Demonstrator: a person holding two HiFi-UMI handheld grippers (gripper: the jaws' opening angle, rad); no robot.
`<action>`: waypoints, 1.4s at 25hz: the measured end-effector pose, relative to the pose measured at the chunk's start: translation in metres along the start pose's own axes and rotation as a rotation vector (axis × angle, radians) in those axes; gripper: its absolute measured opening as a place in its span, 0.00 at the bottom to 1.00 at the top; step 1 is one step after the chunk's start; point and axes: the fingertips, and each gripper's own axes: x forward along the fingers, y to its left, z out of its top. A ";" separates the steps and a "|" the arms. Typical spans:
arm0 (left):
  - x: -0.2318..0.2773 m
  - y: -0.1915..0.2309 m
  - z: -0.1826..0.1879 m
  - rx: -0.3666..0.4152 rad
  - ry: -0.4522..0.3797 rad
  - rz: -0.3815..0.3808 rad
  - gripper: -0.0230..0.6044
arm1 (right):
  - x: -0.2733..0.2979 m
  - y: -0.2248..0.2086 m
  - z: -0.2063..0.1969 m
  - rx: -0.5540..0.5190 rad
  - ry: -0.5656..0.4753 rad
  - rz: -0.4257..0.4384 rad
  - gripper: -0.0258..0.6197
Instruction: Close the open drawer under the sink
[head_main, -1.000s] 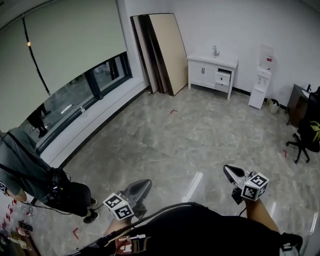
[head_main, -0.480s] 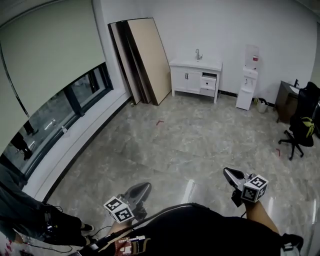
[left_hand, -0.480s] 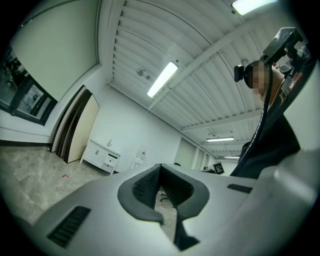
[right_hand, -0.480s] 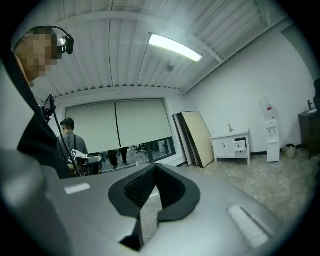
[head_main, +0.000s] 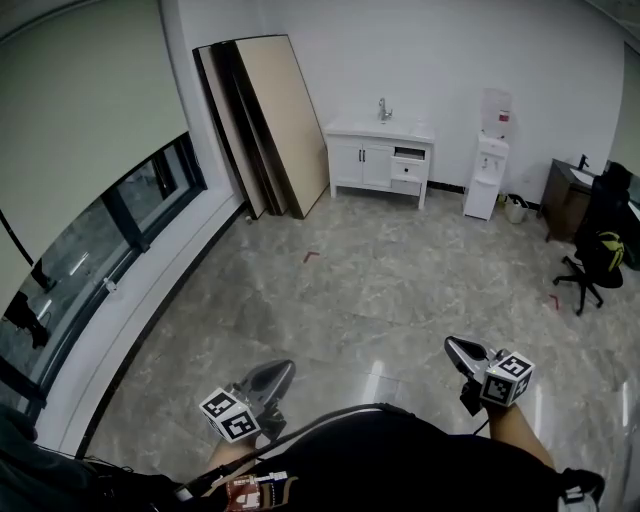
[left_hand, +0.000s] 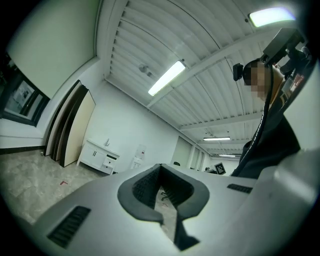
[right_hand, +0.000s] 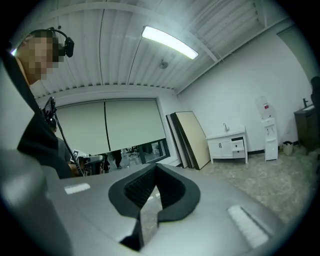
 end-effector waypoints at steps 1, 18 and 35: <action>0.005 0.009 0.001 -0.004 -0.002 0.000 0.04 | 0.007 -0.006 -0.001 0.002 0.009 -0.003 0.04; 0.178 0.117 0.027 0.003 -0.064 0.167 0.04 | 0.155 -0.216 0.081 -0.021 0.040 0.144 0.04; 0.359 0.226 0.029 -0.035 -0.015 0.115 0.04 | 0.241 -0.389 0.100 0.038 0.052 0.096 0.04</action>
